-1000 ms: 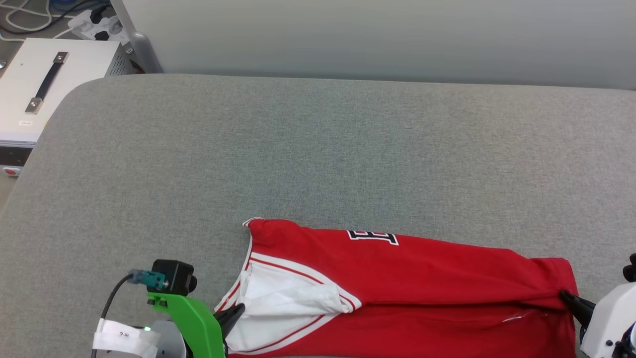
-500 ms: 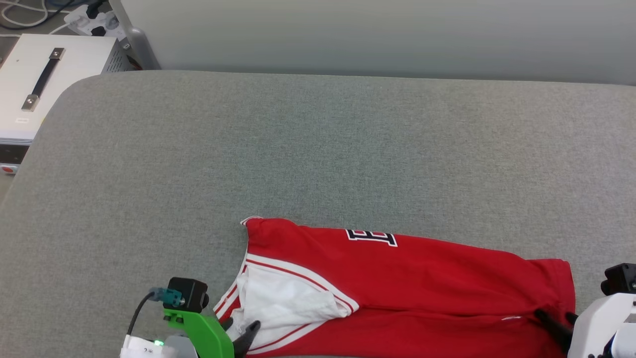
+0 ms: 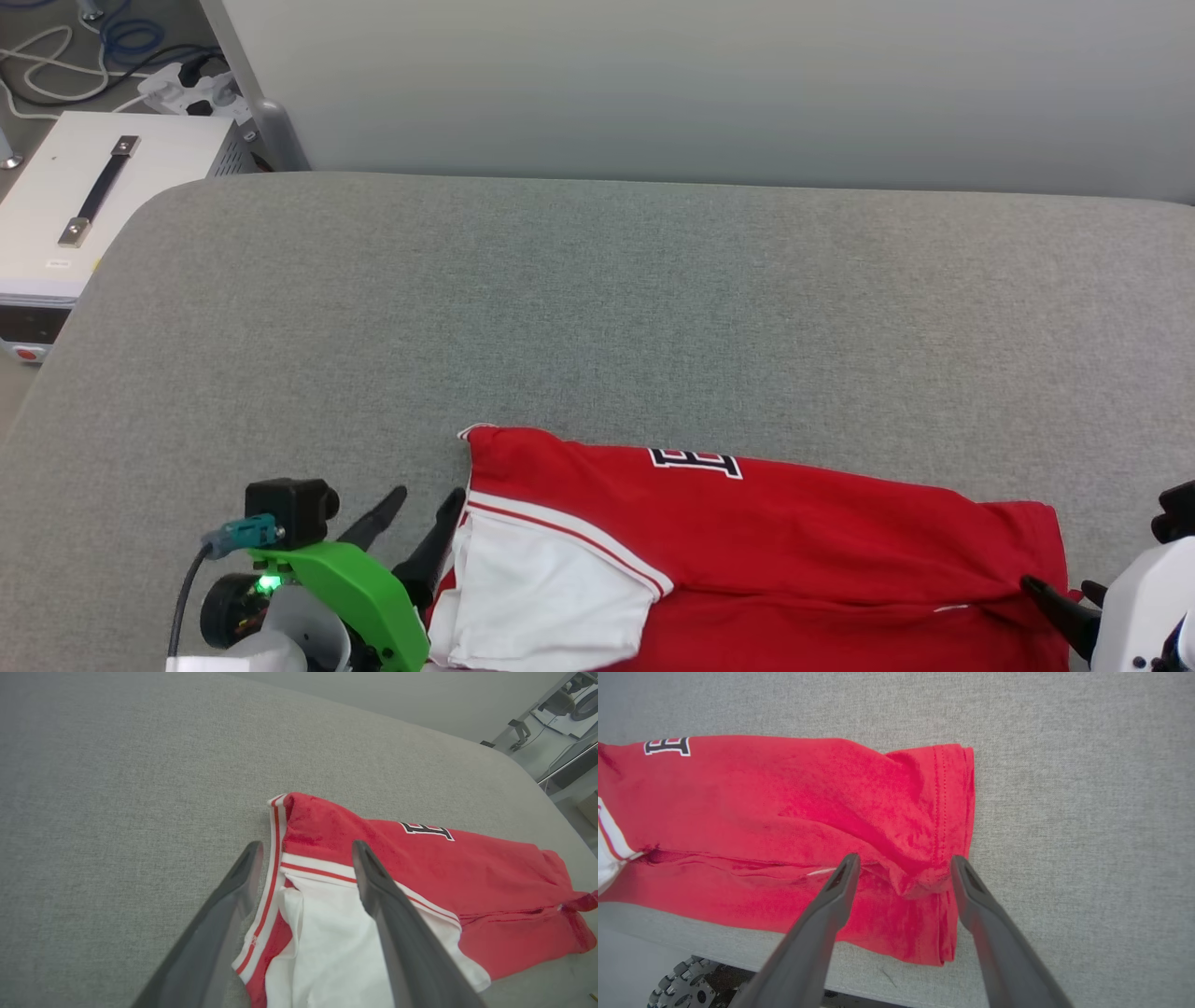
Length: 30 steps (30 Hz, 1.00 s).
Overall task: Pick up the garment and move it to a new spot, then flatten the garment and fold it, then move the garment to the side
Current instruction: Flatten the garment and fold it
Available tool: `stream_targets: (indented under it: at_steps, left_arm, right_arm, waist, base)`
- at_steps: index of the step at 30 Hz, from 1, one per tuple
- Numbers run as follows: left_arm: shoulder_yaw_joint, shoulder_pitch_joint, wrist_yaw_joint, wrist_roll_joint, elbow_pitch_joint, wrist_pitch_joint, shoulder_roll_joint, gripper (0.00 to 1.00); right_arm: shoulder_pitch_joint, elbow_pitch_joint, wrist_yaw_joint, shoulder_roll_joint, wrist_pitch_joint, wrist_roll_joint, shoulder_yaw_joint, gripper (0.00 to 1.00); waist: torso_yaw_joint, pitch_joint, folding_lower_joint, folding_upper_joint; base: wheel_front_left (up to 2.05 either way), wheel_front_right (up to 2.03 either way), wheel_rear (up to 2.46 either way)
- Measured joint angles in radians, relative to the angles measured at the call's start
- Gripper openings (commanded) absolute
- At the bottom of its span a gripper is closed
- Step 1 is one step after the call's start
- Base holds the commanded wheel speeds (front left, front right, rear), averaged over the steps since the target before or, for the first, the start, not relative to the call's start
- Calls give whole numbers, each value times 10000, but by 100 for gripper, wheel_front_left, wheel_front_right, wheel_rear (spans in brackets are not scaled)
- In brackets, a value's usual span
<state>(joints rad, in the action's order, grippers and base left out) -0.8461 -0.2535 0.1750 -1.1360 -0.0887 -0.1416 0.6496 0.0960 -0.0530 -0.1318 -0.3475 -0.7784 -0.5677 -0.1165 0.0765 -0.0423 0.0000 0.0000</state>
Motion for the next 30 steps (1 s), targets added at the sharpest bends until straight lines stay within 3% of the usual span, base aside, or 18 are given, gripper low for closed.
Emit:
stream_targets:
  at_steps: [5, 8, 15, 21, 26, 30]
  left_arm:
    - [368, -3, -8, 905, 42, -945, 6, 100]
    - [1022, 0, -305, 1486, 146, -1135, -240, 100]
    - [4719, 825, -1147, 4867, 1083, -1145, -1806, 100]
    - [7129, 1923, -2470, 7392, 1845, -1145, -3653, 100]
    - [8230, 2376, -2915, 8217, 1825, -1145, -4709, 100]
    - [8282, 2401, -2999, 8464, 1668, -1145, -4938, 100]
  right_arm:
    - [15, -493, 2, 376, -639, 86, -656, 100]
    - [11, -529, 2, 552, -943, 424, -1066, 100]
    - [-384, -198, 2, 1174, -1338, 880, -1983, 100]
    - [-811, 489, 2, 1338, -1308, 1074, -2401, 100]
    - [-829, 978, 2, 1383, -1135, 1156, -2499, 100]
    - [-831, 1283, 2, 1377, -965, 1294, -2479, 100]
  waist:
    - [73, -41, 0, 0]
    - [128, -151, 0, 0]
    - [261, -523, 0, 0]
    - [382, -816, 0, 0]
    - [501, -936, 0, 0]
    - [587, -1020, 0, 0]
  base:
    - [0, 0, 0]
    - [0, 0, 0]
    - [0, 0, 0]
    - [0, 0, 0]
    - [0, 0, 0]
    - [0, 0, 0]
